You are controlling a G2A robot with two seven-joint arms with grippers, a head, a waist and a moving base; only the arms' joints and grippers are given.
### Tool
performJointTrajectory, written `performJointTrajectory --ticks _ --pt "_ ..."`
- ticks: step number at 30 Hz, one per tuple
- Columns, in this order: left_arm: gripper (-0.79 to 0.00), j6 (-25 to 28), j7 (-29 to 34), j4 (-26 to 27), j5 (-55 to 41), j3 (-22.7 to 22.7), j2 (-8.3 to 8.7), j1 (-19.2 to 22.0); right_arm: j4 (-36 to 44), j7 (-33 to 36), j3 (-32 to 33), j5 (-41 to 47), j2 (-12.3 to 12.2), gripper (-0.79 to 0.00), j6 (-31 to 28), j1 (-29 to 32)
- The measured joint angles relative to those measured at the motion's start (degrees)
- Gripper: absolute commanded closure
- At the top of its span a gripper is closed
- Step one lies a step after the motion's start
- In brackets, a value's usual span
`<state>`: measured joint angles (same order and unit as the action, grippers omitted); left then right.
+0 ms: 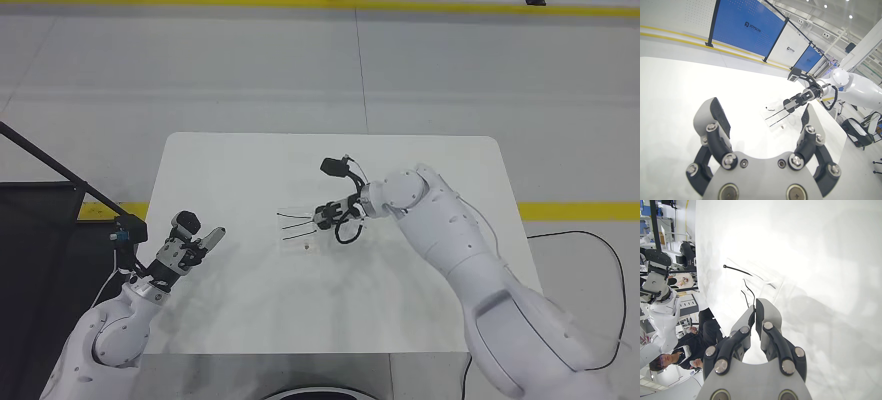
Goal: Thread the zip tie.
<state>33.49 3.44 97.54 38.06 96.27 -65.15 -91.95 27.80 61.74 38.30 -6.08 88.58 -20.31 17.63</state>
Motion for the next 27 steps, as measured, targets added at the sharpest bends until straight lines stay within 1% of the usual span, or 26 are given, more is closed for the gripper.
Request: performJointTrajectory --ticks 5,8,14,17,20,23,27 --pt "-0.785 0.0 0.0 0.0 0.0 0.0 0.0 0.0 -0.1 0.3 1.0 0.8 -0.3 0.0 -2.0 0.0" --pt "-0.785 0.0 0.0 0.0 0.0 0.0 0.0 0.0 0.0 1.0 2.1 1.6 -0.9 0.0 -4.1 0.2" --pt "-0.785 -0.1 0.2 0.1 -0.5 -0.1 -0.01 0.2 1.4 2.9 5.2 3.5 -2.8 0.0 -9.4 1.1" --pt "-0.785 1.6 0.9 -0.4 -1.2 0.3 0.14 0.9 3.3 5.1 7.2 4.9 -4.3 0.0 -12.4 1.9" --pt "-0.785 6.4 2.3 -1.5 -2.7 0.5 0.44 2.1 6.8 7.7 9.5 6.5 -6.0 0.0 -14.5 3.2" --pt "-0.785 13.3 4.7 -3.1 -3.9 0.9 0.95 3.9 14.0 9.2 11.0 7.8 -8.2 0.0 -13.1 5.7" --pt "-0.785 21.6 6.9 -5.1 -5.4 0.7 1.54 6.3 26.3 12.6 14.0 9.5 -12.1 0.0 -9.7 10.1"
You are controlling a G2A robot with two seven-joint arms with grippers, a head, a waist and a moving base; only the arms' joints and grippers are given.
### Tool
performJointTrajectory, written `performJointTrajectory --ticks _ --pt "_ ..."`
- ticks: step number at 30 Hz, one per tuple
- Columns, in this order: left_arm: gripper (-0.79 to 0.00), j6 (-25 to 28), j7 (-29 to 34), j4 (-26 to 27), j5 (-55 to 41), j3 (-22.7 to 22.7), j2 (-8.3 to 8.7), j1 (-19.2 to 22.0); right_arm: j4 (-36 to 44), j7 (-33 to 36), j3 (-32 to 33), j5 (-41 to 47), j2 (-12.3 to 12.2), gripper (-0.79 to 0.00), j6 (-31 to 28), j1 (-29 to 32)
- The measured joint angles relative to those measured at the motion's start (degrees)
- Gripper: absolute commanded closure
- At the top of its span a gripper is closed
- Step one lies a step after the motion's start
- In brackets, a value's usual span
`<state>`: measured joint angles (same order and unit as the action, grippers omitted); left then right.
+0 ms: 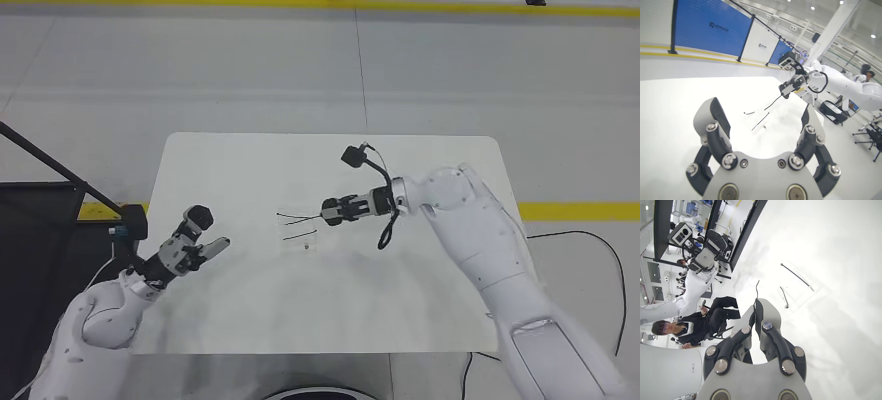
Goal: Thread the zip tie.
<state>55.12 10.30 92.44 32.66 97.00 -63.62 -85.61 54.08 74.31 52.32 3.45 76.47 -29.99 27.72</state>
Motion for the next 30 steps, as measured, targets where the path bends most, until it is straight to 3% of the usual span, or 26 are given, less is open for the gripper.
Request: performJointTrajectory --ticks 3,7,15,30 --pt "-0.785 2.9 1.5 -0.4 -1.0 -0.1 0.39 1.3 9.0 2.8 2.3 0.8 -2.8 0.0 2.8 3.6" --pt "-0.785 2.9 3.8 0.6 -3.2 -0.8 1.04 1.9 18.8 6.5 4.6 1.2 -6.0 0.0 6.5 7.6" --pt "-0.785 2.9 7.6 6.7 -2.7 -2.7 3.15 -0.1 27.5 9.1 4.9 0.6 -10.2 0.0 9.1 11.5" --pt "-0.785 2.9 7.3 8.1 -2.4 -3.4 3.71 -0.6 28.5 8.4 3.8 -0.1 -10.7 0.0 8.8 11.9"
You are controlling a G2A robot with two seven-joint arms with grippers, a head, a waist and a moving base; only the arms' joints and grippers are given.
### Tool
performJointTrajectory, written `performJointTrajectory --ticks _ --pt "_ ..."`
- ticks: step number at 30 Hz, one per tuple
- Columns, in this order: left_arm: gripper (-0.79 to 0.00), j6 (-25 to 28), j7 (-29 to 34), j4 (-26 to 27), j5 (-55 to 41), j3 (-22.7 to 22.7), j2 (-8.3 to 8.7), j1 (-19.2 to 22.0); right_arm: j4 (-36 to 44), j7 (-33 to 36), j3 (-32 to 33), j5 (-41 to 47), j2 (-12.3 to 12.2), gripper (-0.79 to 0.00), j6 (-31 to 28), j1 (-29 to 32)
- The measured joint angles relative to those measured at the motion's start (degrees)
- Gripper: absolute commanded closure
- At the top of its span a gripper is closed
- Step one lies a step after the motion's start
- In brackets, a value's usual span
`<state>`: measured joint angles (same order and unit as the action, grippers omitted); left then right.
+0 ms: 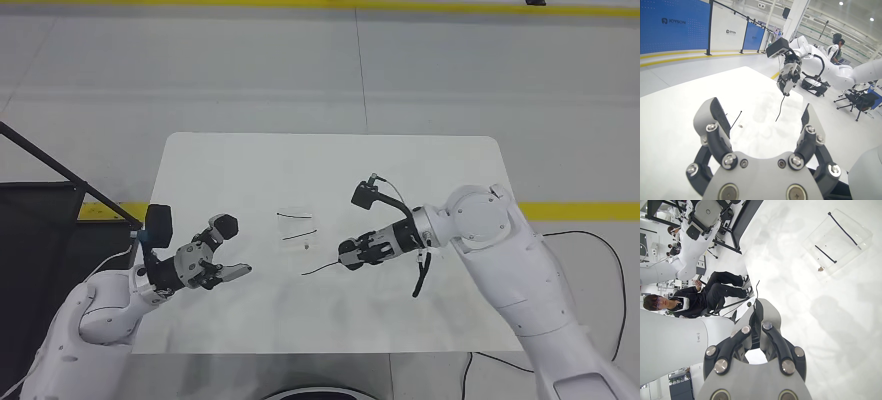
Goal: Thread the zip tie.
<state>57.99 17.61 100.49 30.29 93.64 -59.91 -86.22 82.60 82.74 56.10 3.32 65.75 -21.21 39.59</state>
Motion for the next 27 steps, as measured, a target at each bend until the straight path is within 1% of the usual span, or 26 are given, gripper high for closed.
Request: performJointTrajectory --ticks 4,8,13,18,20,27 --pt "-0.785 0.0 1.2 2.3 1.6 -1.9 0.17 0.1 2.2 -0.2 0.0 0.9 -0.5 0.0 -0.5 0.2" --pt "-0.785 0.0 3.7 4.0 2.2 -5.5 1.1 1.8 4.6 1.3 -1.5 1.0 -1.2 0.0 0.9 -0.9" --pt "-0.785 0.0 6.2 5.1 -0.3 -11.2 3.42 5.2 6.1 2.4 -6.2 0.8 -1.5 0.0 2.1 -3.9" --pt "-0.785 0.0 7.6 5.6 0.8 -15.8 6.02 8.0 4.6 2.2 -11.0 3.6 -1.1 0.0 1.9 -8.1" --pt "-0.785 0.0 7.7 5.5 1.4 -16.5 6.48 8.3 4.0 2.1 -11.8 4.1 -1.0 0.0 1.7 -8.9" --pt "-0.785 0.0 7.6 5.5 1.4 -16.5 6.45 8.3 4.0 2.0 -11.8 4.1 -1.0 0.0 1.7 -8.9"
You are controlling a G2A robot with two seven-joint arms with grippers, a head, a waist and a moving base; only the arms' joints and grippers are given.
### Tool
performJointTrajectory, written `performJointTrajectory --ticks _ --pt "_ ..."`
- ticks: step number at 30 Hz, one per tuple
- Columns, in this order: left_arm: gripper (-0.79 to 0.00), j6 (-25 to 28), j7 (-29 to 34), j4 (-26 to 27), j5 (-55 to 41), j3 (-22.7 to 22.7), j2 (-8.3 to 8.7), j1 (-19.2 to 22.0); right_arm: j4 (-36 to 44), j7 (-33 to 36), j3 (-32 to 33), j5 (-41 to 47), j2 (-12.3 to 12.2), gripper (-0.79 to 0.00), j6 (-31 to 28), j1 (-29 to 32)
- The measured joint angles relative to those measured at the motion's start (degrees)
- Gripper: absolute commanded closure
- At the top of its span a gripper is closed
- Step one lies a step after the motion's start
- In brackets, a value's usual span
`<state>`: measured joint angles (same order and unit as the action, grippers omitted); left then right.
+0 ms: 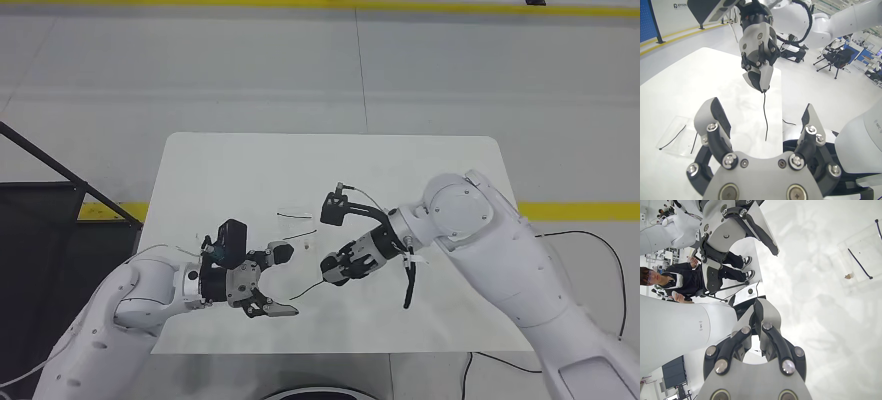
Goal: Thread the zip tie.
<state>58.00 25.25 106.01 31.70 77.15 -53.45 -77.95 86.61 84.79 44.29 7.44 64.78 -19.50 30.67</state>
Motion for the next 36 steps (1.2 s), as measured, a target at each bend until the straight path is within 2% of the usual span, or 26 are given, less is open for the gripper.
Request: performJointTrajectory --ticks 8,9,10,12,13,15,16,26,36 --pt "-0.785 -2.3 0.3 -0.1 1.1 -2.3 -0.19 0.5 3.2 -1.9 1.9 -0.3 -0.8 0.0 -2.0 2.3" --pt "-0.72 -2.4 0.1 -0.5 0.9 -2.7 -0.23 0.8 3.8 -1.8 2.2 -0.4 -1.1 0.0 -1.8 2.6" --pt "-0.597 -2.3 0.0 -0.9 0.7 -3.0 -0.26 1.1 4.1 -1.6 2.4 -0.6 -1.2 0.0 -1.6 2.7" --pt "-0.486 -2.1 -0.2 -1.8 0.3 -3.5 -0.3 1.7 4.5 -1.4 2.7 -0.7 -1.4 0.0 -1.4 3.0" --pt "-0.456 -2.0 -0.2 -2.2 0.1 -3.6 -0.31 2.0 4.6 -1.3 2.7 -0.7 -1.4 0.0 -1.3 3.0" --pt "-0.314 -2.1 -0.3 -2.7 0.0 -4.0 -0.33 2.5 4.5 -1.2 2.5 -0.6 -1.4 0.0 -1.2 2.9" --pt "-0.286 -2.1 -0.2 -2.8 0.1 -4.2 -0.33 2.6 4.5 -1.2 2.4 -0.5 -1.4 0.0 -1.2 2.8" --pt "-0.277 -1.7 0.3 -3.3 1.2 -6.4 -0.42 4.2 3.6 -1.1 0.9 -0.1 -1.0 0.0 -1.0 1.2" --pt "-0.203 0.0 -0.5 -4.3 0.4 -7.5 -0.35 5.3 2.8 -1.5 -0.7 -0.1 -0.5 0.0 -0.3 -0.2"
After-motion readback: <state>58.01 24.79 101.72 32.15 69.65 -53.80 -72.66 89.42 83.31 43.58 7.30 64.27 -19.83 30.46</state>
